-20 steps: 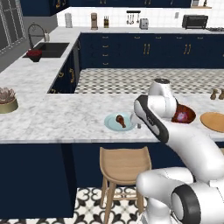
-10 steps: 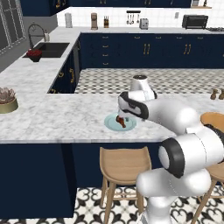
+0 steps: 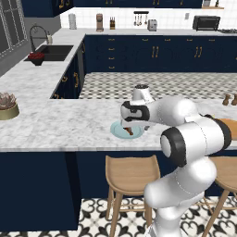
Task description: Pick the chicken drumstick and onion from their plates and place them in the bowl. Then put the bowl in the fridge.
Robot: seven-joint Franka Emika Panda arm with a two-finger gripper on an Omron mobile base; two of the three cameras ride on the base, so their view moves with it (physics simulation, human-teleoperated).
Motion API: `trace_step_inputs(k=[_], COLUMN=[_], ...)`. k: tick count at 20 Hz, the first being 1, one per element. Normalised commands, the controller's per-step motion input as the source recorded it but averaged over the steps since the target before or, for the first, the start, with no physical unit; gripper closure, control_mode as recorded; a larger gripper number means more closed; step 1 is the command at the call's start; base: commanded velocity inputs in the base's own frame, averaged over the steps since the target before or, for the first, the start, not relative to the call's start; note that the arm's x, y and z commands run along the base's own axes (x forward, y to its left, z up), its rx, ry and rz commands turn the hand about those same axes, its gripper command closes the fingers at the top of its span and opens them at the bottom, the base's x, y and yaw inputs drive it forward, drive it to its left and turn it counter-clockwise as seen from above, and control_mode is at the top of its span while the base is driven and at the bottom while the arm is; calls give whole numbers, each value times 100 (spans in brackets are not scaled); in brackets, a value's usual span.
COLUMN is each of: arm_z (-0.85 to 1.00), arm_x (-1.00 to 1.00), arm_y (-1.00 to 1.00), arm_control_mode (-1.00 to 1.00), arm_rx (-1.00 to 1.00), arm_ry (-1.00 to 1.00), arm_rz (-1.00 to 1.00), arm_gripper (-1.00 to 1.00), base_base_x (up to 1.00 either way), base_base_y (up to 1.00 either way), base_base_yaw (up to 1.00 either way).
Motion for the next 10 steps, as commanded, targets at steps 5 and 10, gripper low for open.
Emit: trace_step_inputs(k=[5,10], arm_z=[-29,-34], arm_x=[56,64], arm_y=[0,0], arm_control_mode=[-100,-100], arm_rx=[0,0], arm_ry=[0,0], arm_rz=[0,0], arm_gripper=[-100,-100], base_base_x=[0,0], base_base_y=[0,0], base_base_yaw=[0,0])
